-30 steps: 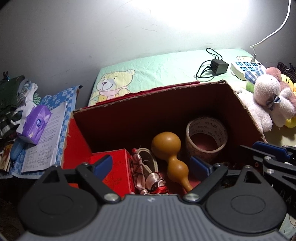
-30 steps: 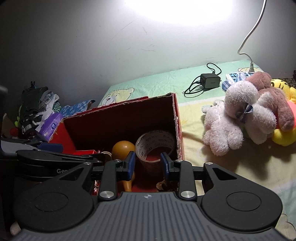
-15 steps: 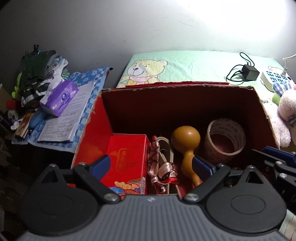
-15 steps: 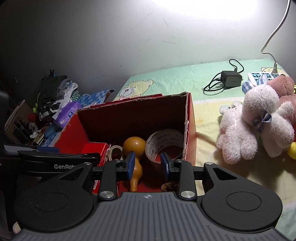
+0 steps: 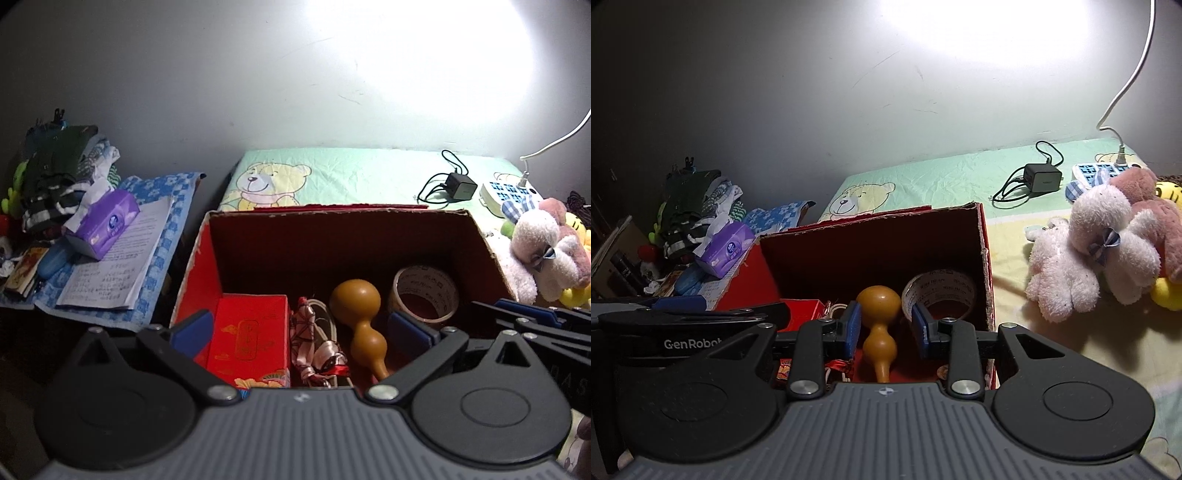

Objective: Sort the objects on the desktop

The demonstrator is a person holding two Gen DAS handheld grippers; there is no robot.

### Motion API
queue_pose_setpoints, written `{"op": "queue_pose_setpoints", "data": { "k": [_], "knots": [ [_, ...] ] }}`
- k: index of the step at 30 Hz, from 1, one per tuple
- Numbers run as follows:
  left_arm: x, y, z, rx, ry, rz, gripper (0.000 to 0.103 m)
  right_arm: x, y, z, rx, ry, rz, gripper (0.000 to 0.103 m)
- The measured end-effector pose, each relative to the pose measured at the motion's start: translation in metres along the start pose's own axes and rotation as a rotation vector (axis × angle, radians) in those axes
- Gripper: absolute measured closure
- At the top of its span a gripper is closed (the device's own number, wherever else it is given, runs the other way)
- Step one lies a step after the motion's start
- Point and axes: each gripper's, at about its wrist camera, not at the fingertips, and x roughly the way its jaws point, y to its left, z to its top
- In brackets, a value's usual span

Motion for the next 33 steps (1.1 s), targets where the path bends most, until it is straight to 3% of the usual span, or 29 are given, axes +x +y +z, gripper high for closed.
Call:
{"op": "queue_pose_setpoints", "data": {
  "k": [7, 12, 16, 23, 27, 33],
  "knots": [
    [-0.011, 0.007, -0.026, 0.045, 0.069, -0.079, 0.001, -0.019, 0.010, -0.031, 0.021, -0.011, -0.093, 0.070],
    [-0.009, 0.003, -0.051, 0.080, 0.142, -0.049, 0.001, -0.018, 0.010, -0.048, 0.038, 0.047, -0.132, 0.063],
    [0.002, 0.004, -0.068, 0.066, 0.228, -0.009, 0.001, -0.018, 0.008, -0.057, 0.039, 0.079, -0.121, 0.061],
    [0.003, 0.000, -0.085, 0.054, 0.297, 0.065, 0.001, -0.019, 0.006, -0.070, 0.044, 0.159, -0.104, 0.061],
    [0.007, -0.002, -0.096, 0.022, 0.356, 0.046, 0.001, -0.021, 0.007, -0.075, 0.018, 0.183, -0.089, 0.061],
    [0.007, -0.001, -0.099, 0.012, 0.372, 0.077, 0.001, -0.022, 0.017, -0.073, -0.039, 0.186, -0.039, 0.061]
  ]
}}
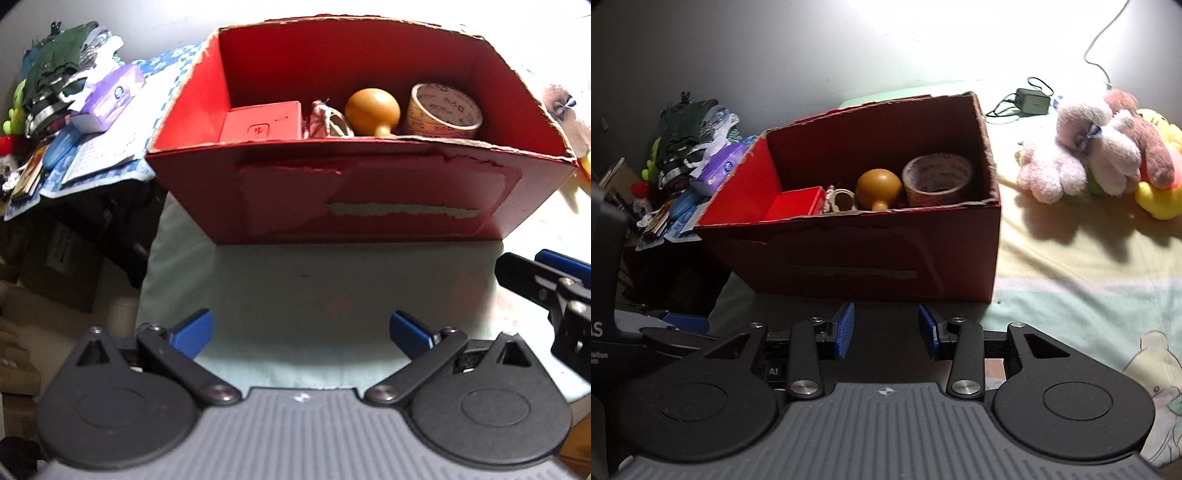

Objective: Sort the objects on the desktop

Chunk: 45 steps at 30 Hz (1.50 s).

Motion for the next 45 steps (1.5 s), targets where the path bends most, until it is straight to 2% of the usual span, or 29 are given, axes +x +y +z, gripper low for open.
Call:
{"op": "queue_pose_setpoints", "data": {
  "k": [5, 12, 18, 23, 30, 38, 45],
  "knots": [
    [-0.001, 0.006, 0.005, -0.006, 0.003, 0.002, 0.001, 0.000, 0.007, 0.006, -0.028, -0.017, 0.012, 0.061],
    [-0.014, 0.016, 0.018, -0.012, -0.046, 0.010, 0.001, -0.002, 0.012, 0.019, -0.020, -0.047, 0.028, 0.061],
    [-0.037, 0.023, 0.043, 0.003, -0.123, 0.019, 0.001, -0.010, 0.017, 0.041, -0.017, -0.111, 0.030, 0.061],
    [-0.047, 0.026, 0.073, 0.017, -0.175, 0.028, 0.001, -0.010, 0.011, 0.063, 0.037, -0.157, 0.012, 0.060],
    [-0.035, 0.017, 0.108, 0.049, -0.168, 0.010, 0.001, 0.000, -0.002, 0.083, 0.087, -0.167, -0.051, 0.060],
    [-0.004, 0.008, 0.125, 0.081, -0.138, -0.002, 0.002, 0.027, -0.013, 0.094, 0.125, -0.125, -0.100, 0.056],
    [0.015, 0.005, 0.136, 0.079, -0.122, -0.028, 0.002, 0.046, -0.009, 0.103, 0.073, -0.083, -0.121, 0.056]
  ]
}}
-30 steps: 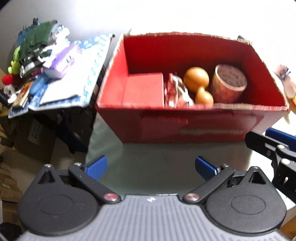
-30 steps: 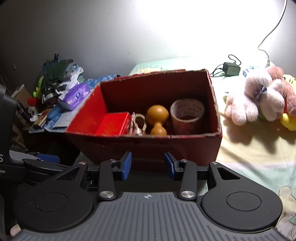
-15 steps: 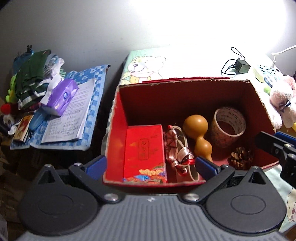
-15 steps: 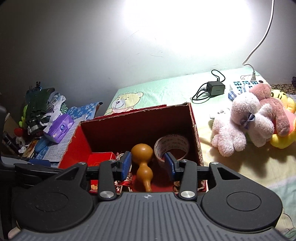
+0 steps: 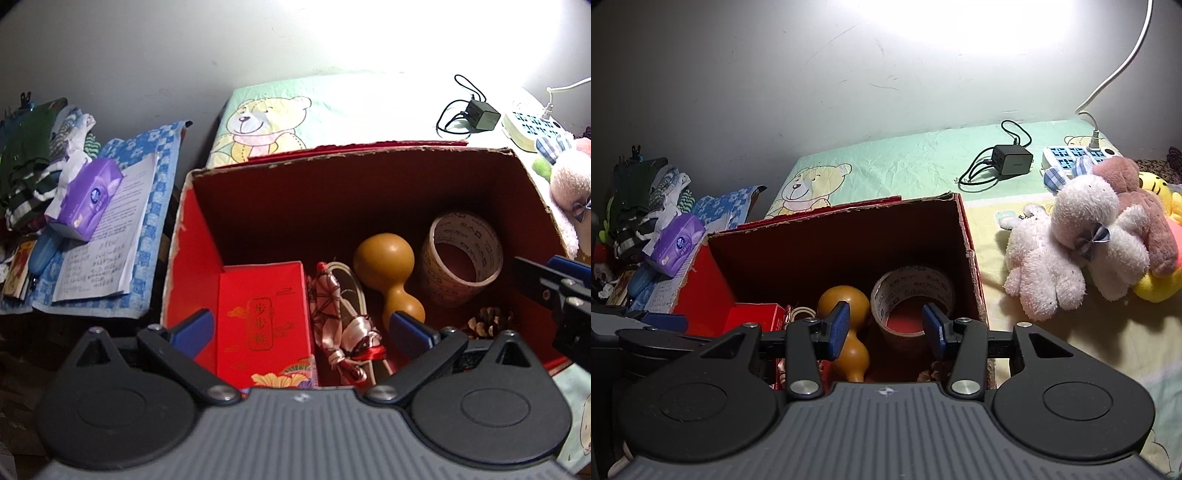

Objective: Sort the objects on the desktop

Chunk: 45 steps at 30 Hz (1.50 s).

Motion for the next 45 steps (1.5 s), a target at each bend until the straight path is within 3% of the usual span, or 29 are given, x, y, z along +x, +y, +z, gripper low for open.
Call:
{"op": "queue_pose_setpoints", "data": {
  "k": [20, 32, 45],
  "knots": [
    [0.032, 0.005, -0.002, -0.040, 0.083, -0.031, 0.002, 0.028, 0.004, -0.001, 0.005, 0.123, -0.066, 0.055],
    [0.038, 0.007, -0.005, -0.049, 0.123, -0.034, 0.002, 0.032, 0.008, -0.002, -0.006, 0.135, -0.080, 0.046],
    [0.041, 0.005, -0.004, -0.034, 0.120, -0.040, 0.002, 0.034, 0.008, 0.000, -0.001, 0.132, -0.087, 0.045]
  ]
}}
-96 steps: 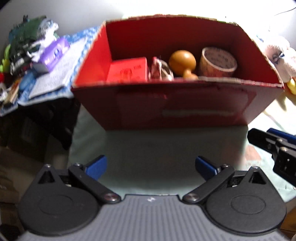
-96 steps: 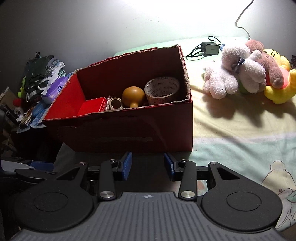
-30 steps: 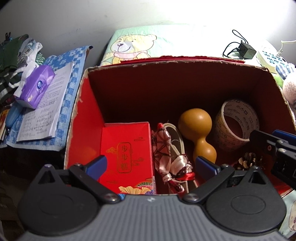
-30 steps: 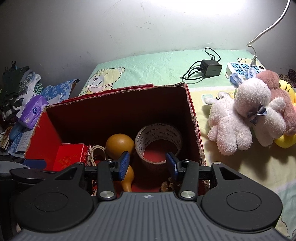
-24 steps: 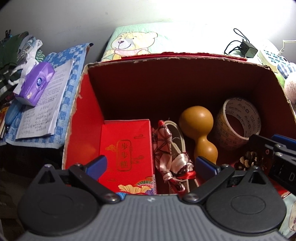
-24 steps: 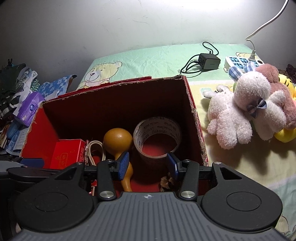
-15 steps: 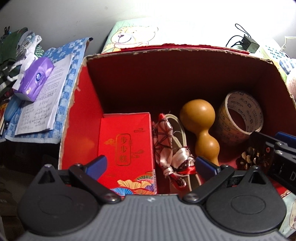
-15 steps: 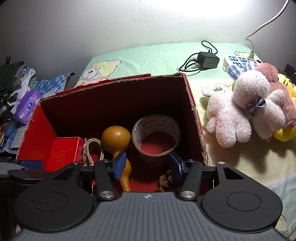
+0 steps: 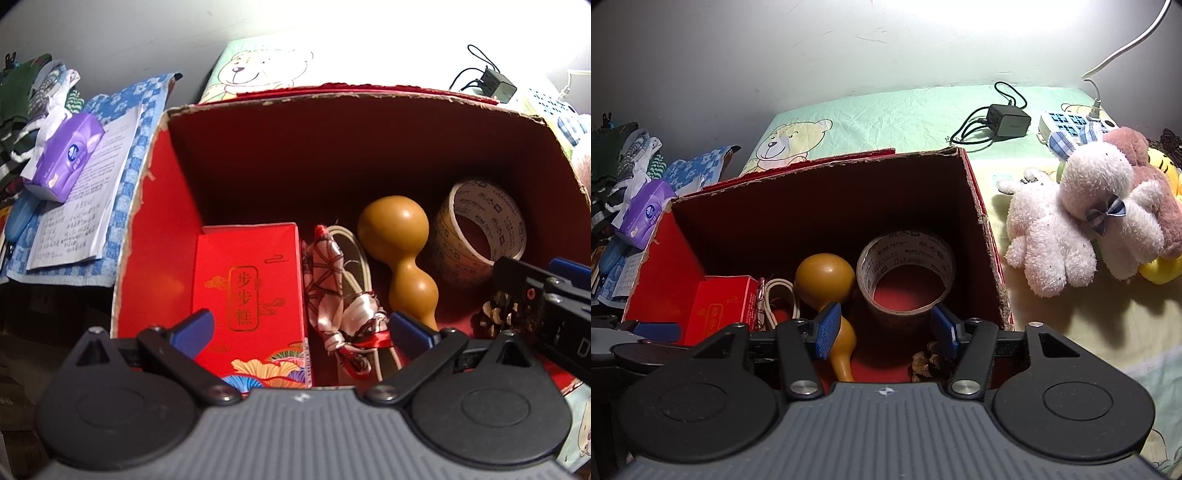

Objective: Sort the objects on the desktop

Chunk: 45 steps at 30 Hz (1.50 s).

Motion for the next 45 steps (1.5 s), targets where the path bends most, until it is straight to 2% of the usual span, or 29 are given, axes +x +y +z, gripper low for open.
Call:
{"op": "queue_pose_setpoints", "data": {
  "k": [25, 35, 45],
  "knots": [
    [-0.0047, 0.0059, 0.0004, -0.016, -0.041, -0.049, 0.001, 0.0045, 0.0050, 0.0055, -0.012, -0.005, -0.073, 0.042],
    [-0.0045, 0.0065, 0.0006, -0.023, -0.068, 0.002, 0.001, 0.0040, 0.0063, 0.0053, -0.019, -0.011, -0.083, 0.041],
    [-0.0056, 0.0091, -0.0004, -0.027, -0.061, -0.008, 0.001, 0.0030, 0.0071, 0.0050, -0.022, -0.011, -0.090, 0.041]
  ]
}}
